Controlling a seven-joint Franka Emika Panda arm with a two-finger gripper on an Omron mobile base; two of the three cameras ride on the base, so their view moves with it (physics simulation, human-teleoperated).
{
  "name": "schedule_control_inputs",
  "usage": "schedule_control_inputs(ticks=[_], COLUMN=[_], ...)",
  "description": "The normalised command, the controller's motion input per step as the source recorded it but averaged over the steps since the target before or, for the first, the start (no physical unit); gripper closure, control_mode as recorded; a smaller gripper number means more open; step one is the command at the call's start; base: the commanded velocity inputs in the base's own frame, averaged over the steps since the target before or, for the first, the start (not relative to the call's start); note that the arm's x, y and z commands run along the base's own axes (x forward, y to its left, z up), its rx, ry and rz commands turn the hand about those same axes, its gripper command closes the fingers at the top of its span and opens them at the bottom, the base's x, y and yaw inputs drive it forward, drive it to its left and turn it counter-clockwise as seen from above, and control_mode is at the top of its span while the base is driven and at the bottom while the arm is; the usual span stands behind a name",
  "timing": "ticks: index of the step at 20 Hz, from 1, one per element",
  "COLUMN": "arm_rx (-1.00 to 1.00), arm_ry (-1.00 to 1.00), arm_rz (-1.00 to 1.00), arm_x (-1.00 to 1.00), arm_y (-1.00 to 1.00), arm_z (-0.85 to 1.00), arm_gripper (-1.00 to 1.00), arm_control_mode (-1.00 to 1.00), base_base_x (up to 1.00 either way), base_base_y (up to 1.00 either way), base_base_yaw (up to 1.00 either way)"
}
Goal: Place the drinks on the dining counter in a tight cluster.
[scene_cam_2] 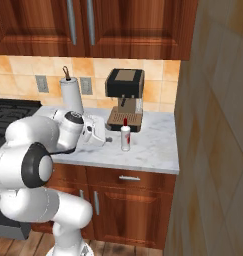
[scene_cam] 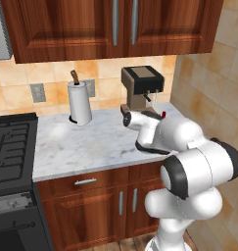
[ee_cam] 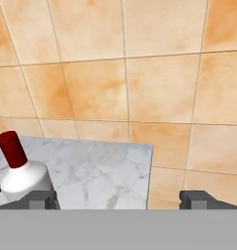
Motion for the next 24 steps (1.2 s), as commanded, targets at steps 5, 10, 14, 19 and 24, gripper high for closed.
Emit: schedule_control_inputs(ticks=[5,10,14,19,24], arm_rx=[0.0,0.0,0.0,0.0,0.0], arm_ry=[0.0,0.0,0.0,0.0,0.0], arm_rz=[0.0,0.0,0.0,0.0,0.0], arm_x=[0.15,0.14,0.19,0.19,0.24], arm_y=[-0.13,-0.08,-0.02,0.0,0.0], arm_z=[-0.11,-0.12,-0.1,-0.11,-0.1], arm_gripper=[-1.0,-1.0,-1.0,-1.0,-1.0], arm_control_mode=[-1.0,-1.0,-1.0,-1.0,-1.0], base_base_x=[0.0,0.0,0.0,0.0,0.0], base_base_y=[0.0,0.0,0.0,0.0,0.0], base_base_yaw=[0.0,0.0,0.0,0.0,0.0])
